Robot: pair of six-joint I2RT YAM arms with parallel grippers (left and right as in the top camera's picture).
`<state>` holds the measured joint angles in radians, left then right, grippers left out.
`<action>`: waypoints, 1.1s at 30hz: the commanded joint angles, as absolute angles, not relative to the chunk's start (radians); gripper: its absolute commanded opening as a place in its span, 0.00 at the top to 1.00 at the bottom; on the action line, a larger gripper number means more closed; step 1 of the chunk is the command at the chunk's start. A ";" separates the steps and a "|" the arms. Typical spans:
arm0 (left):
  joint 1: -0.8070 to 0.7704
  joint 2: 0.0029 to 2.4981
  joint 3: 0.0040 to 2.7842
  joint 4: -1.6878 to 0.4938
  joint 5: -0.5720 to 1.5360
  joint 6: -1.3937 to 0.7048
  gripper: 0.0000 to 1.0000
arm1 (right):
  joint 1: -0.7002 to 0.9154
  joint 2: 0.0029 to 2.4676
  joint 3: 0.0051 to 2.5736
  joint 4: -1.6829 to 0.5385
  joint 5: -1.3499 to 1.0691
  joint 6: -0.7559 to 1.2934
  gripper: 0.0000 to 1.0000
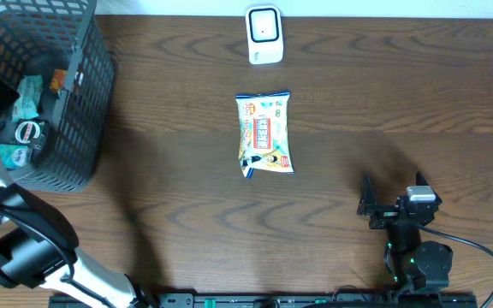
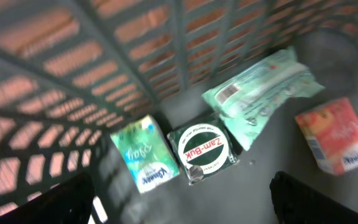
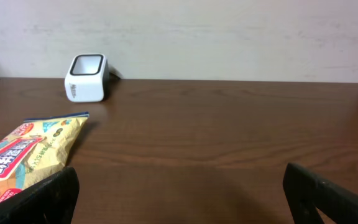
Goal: Scan the item barcode
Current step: 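Move the left gripper back into the grey basket over a green pack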
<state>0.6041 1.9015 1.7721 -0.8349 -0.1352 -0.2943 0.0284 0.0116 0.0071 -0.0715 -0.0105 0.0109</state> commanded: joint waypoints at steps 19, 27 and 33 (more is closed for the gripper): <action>0.606 2.104 1.719 -0.818 -0.346 -0.616 0.11 | 0.028 0.006 0.006 -0.077 -0.010 0.002 0.01; 0.606 2.105 1.639 -0.756 -0.396 -0.701 0.14 | 0.028 0.006 0.006 -0.077 -0.010 0.003 0.01; 0.607 2.105 1.586 -0.710 -0.410 -0.702 0.14 | 0.028 0.006 0.006 -0.077 -0.010 0.003 0.01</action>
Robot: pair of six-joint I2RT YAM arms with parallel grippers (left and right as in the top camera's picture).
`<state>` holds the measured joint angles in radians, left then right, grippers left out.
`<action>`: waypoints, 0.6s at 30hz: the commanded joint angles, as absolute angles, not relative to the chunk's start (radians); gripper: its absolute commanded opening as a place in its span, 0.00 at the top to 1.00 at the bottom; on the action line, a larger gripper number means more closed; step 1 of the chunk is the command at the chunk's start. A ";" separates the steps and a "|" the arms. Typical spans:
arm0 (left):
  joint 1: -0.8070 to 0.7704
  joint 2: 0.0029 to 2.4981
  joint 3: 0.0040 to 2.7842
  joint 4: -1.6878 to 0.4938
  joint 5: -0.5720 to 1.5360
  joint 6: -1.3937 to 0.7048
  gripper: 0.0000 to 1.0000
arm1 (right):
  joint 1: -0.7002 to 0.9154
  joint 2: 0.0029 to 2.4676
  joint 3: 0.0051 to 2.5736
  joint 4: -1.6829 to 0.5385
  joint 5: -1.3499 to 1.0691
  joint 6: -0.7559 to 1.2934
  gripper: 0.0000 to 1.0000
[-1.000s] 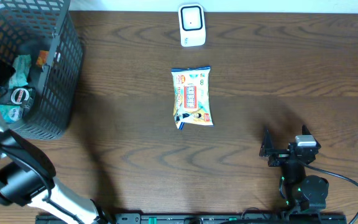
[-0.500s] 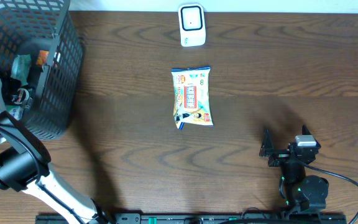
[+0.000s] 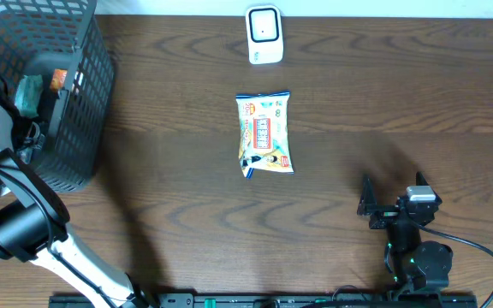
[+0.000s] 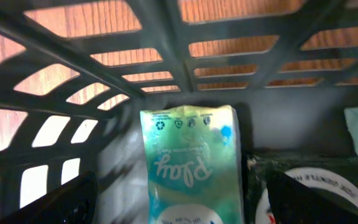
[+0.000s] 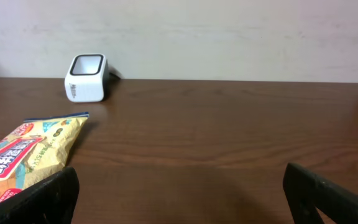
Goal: Scan the item barcode
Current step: 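Move the left gripper back into the grey basket over a green pack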
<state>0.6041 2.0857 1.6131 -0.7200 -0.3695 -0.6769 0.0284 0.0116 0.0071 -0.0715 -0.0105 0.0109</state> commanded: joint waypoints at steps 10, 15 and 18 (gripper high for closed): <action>0.611 2.105 1.488 -0.588 -0.393 -0.656 0.35 | 0.028 0.006 0.006 -0.077 -0.010 0.002 0.01; 0.611 2.105 1.475 -0.563 -0.328 -0.603 0.36 | 0.028 0.006 0.006 -0.077 -0.010 0.002 0.01; 0.611 2.105 1.475 -0.570 -0.326 -0.603 0.39 | 0.028 0.006 0.006 -0.077 -0.010 0.002 0.01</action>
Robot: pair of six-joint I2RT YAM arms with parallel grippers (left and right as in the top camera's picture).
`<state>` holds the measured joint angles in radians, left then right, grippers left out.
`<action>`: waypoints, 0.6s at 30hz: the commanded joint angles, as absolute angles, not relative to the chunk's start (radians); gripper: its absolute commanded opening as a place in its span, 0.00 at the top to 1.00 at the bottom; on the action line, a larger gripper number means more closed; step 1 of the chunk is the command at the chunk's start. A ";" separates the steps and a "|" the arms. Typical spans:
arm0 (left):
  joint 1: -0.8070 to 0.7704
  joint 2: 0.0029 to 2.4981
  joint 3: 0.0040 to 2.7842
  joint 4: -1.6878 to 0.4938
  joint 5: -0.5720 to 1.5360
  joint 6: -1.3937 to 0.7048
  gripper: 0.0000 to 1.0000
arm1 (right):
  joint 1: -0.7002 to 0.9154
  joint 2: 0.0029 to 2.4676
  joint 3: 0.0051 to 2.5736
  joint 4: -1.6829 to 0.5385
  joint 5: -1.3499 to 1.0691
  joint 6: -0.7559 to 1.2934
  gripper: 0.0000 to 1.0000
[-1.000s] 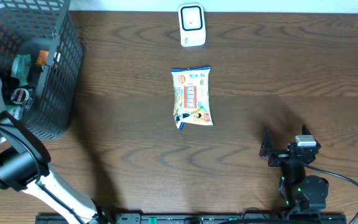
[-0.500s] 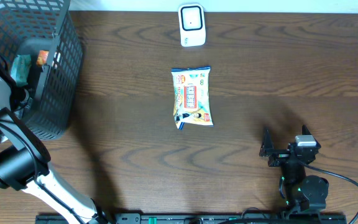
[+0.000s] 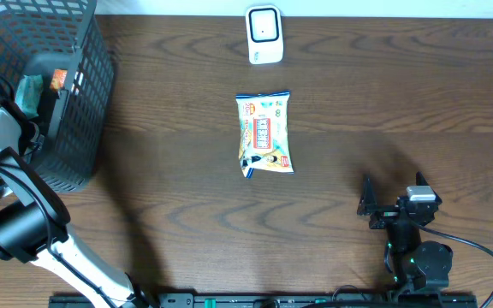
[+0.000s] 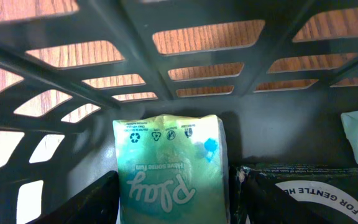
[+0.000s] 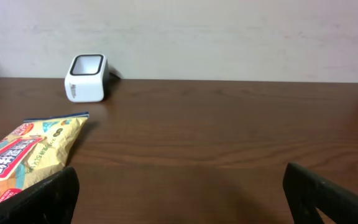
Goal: Scan the item barcode
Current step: 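Move the left gripper back into the grey basket over a green pack, then grasp the small green pack in the basket with the left gripper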
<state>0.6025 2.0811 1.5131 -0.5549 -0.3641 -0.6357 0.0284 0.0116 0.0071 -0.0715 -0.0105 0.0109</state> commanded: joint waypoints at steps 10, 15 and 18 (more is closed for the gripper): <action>0.611 2.105 1.476 -0.643 -0.325 -0.603 0.71 | 0.028 0.006 0.006 -0.077 -0.010 0.002 0.01; 0.611 2.102 1.477 -0.646 -0.325 -0.603 0.58 | 0.028 0.006 0.006 -0.077 -0.010 0.002 0.01; 0.611 2.094 1.478 -0.646 -0.325 -0.603 0.35 | 0.028 0.006 0.006 -0.077 -0.010 0.002 0.01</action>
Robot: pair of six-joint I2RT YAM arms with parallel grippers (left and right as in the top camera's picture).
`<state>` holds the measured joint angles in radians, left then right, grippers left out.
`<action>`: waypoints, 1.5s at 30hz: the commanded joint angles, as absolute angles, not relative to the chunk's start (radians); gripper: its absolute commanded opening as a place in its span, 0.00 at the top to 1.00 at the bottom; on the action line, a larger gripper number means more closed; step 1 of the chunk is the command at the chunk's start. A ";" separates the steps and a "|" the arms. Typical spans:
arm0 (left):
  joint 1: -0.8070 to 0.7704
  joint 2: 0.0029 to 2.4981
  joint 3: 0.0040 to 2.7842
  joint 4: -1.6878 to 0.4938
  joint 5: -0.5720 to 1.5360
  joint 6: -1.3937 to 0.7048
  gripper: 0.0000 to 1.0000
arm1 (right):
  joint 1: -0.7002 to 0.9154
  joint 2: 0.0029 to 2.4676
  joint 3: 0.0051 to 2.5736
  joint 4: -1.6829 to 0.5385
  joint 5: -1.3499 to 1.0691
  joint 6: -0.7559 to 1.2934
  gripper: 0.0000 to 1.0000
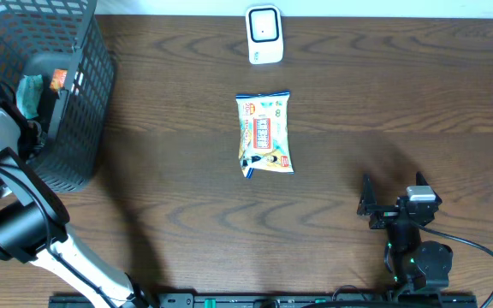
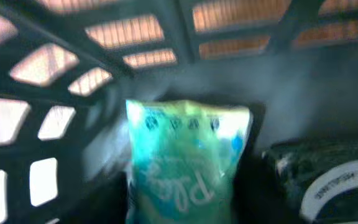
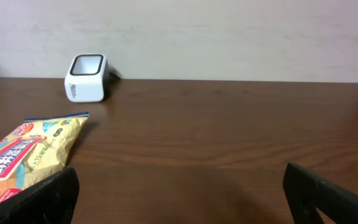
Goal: Scan the item barcode
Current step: 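Grasp the small green pack in the basket with the left gripper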
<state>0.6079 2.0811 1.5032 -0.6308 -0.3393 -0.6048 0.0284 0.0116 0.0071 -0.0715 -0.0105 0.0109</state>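
Note:
My left gripper [image 2: 182, 202] is down inside the black mesh basket [image 1: 84, 103]. Its dark fingers [image 2: 114, 202] press on both sides of a green tissue pack [image 2: 185, 149], which stands upright against the basket wall; this view is blurred. The white barcode scanner [image 1: 264, 34] stands at the table's far edge and also appears in the right wrist view as scanner [image 3: 87, 78]. My right gripper [image 3: 179, 193] rests open near the front right of the table with nothing between its fingers.
A yellow snack bag [image 1: 265, 133] lies in the middle of the table, and bag [image 3: 27, 152] shows at the left of the right wrist view. A dark round-labelled tin [image 2: 331, 180] sits right of the green pack. An orange pack [image 1: 56, 79] also lies in the basket.
The left gripper's fingers stood just beside the green pack; now they press on its sides, and the pack has shifted slightly in a blurred view. The right arm has not moved.
My left gripper hovered open above several items in the basket. Then it was low, in front of the green pack with its fingers wide apart. Then the fingers flanked the pack closely, and now they grip it. The right gripper stayed open at rest throughout.

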 commanded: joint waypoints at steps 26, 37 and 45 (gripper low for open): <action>0.604 1.765 1.452 -0.653 -0.299 -0.603 0.93 | 0.028 0.006 0.006 -0.077 -0.010 0.002 0.01; 0.603 1.362 1.452 -0.534 0.114 -0.605 0.93 | 0.028 0.006 0.006 -0.077 -0.010 0.002 0.01; 0.392 1.259 1.452 -0.414 0.384 -0.606 0.92 | 0.028 0.006 0.006 -0.077 -0.010 0.002 0.01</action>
<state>0.4992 1.2659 1.4460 -0.4145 0.2317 -0.6060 0.0284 0.0116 0.0071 -0.0715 -0.0105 0.0109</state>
